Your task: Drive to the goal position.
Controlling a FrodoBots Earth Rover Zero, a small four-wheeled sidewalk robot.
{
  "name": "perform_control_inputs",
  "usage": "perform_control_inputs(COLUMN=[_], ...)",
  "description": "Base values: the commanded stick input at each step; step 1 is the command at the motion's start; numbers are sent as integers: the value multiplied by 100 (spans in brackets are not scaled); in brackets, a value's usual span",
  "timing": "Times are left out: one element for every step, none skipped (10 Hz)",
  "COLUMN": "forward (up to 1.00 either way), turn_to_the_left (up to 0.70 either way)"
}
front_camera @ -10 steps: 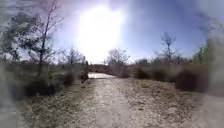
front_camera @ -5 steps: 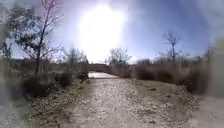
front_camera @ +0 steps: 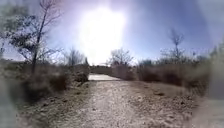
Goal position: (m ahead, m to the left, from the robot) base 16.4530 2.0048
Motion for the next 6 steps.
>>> perform_control_inputs(forward=[70,70,70,70,70,70], turn_to_the_left=[2,2,2,2,2,2])
